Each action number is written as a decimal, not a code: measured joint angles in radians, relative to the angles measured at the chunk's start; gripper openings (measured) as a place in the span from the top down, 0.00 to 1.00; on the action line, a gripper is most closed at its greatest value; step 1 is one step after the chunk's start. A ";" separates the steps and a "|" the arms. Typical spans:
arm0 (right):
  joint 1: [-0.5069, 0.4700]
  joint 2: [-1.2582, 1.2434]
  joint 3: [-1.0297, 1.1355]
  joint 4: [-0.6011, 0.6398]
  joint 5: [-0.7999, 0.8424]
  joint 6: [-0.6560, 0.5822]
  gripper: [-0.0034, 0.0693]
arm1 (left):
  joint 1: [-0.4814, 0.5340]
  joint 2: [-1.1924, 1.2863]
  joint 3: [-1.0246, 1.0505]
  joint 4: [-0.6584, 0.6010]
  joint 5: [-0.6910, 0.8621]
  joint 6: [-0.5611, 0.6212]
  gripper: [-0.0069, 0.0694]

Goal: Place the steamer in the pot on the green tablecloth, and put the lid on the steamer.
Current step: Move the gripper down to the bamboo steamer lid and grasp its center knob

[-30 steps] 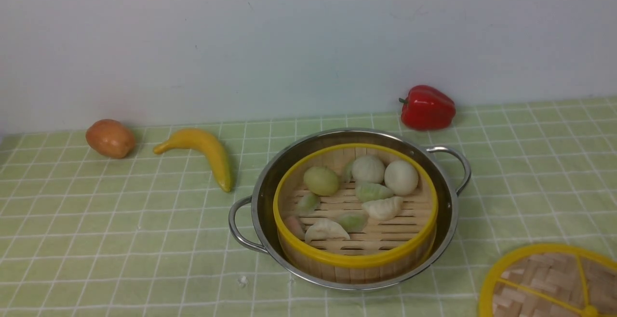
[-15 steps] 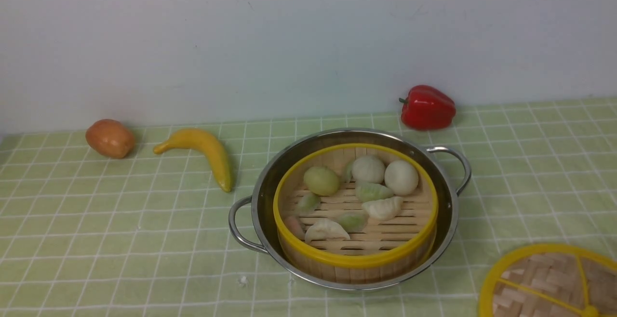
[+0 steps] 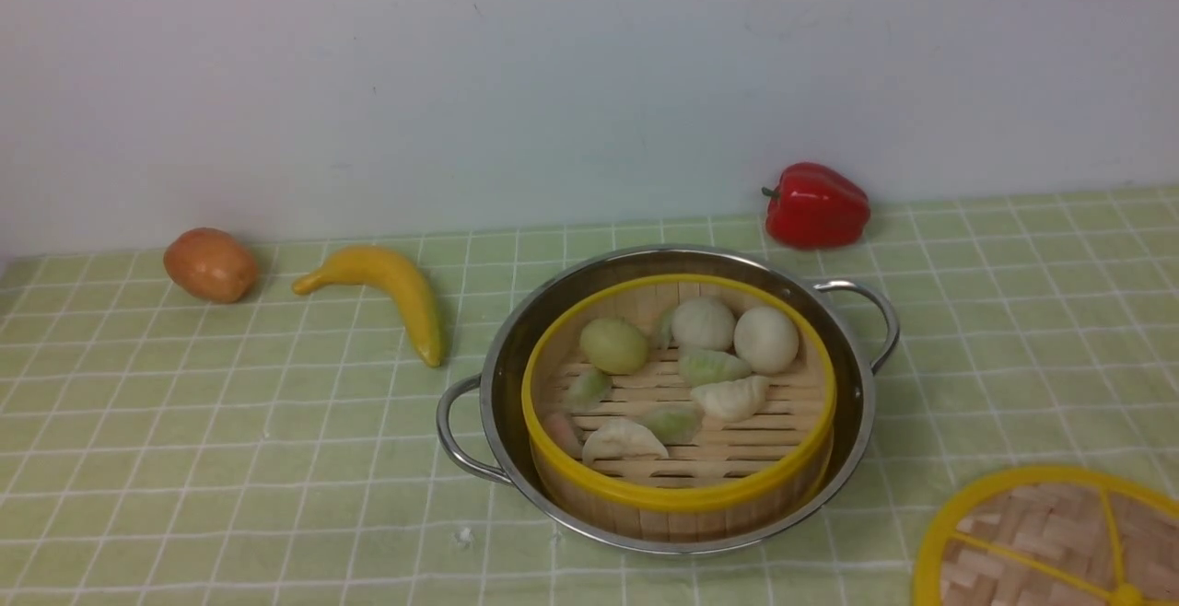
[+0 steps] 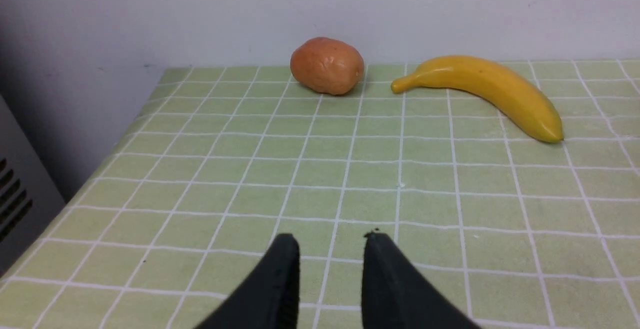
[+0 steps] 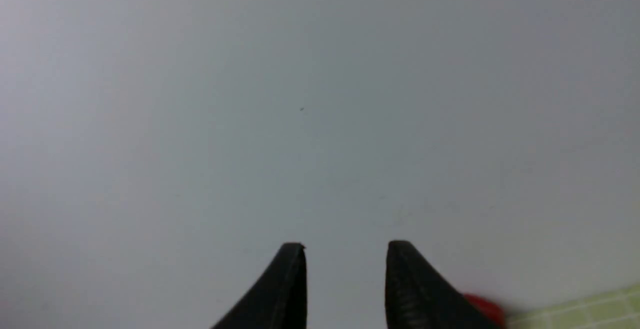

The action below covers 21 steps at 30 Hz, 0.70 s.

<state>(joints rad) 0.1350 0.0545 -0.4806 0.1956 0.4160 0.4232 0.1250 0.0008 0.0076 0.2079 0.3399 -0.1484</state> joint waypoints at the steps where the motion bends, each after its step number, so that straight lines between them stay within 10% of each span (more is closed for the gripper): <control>1: 0.000 0.000 -0.003 0.044 0.012 0.002 0.62 | 0.000 0.000 0.000 0.000 0.000 0.000 0.67; 8: 0.000 0.011 -0.061 0.177 0.183 -0.028 0.62 | 0.000 0.000 0.000 0.000 0.000 0.000 0.66; 14: 0.000 0.203 -0.236 0.063 0.705 -0.225 0.62 | 0.000 0.000 0.000 0.000 0.000 0.000 0.66; 21: 0.000 0.523 -0.301 -0.057 0.808 -0.445 0.62 | 0.000 0.000 0.000 0.000 0.000 0.000 0.65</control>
<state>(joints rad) 0.1350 0.5771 -0.7819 0.1384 1.2239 -0.0214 0.1250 0.0008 0.0076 0.2079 0.3399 -0.1484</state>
